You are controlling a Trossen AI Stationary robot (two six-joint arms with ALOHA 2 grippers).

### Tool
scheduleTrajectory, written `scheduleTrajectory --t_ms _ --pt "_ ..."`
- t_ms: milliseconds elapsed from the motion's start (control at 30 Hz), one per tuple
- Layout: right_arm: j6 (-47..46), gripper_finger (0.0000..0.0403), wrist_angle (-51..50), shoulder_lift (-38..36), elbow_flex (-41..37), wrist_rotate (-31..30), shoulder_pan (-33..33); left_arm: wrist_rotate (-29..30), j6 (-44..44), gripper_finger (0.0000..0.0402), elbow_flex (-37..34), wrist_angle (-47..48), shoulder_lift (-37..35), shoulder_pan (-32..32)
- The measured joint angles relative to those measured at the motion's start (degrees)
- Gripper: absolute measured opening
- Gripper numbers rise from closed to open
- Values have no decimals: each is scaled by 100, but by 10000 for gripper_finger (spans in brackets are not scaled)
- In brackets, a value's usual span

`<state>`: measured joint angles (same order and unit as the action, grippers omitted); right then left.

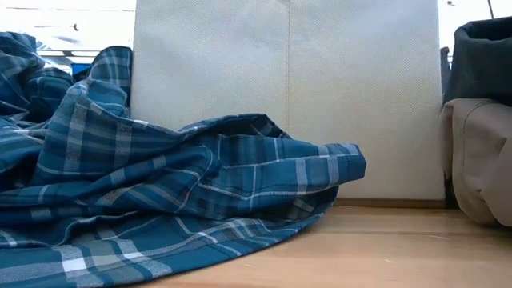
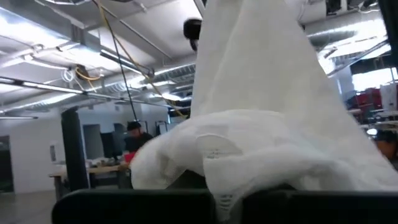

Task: Sort clothes
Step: Put the white shirt into the laundry organizer

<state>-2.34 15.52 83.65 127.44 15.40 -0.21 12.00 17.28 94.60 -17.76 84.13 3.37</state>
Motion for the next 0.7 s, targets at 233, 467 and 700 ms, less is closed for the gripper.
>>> scheduleTrajectory --t_ms 233,467,700 --pt "-189 0 258 543 -13 -9 -7 90 -33 5 921 1743 -375 -35" --pt "-194 0 -4 687 -11 -3 -7 180 -642 5 1025 3302 -664 -34" --pt "-271 0 -146 633 -11 -2 34 176 -1031 6 1026 4188 -356 3"
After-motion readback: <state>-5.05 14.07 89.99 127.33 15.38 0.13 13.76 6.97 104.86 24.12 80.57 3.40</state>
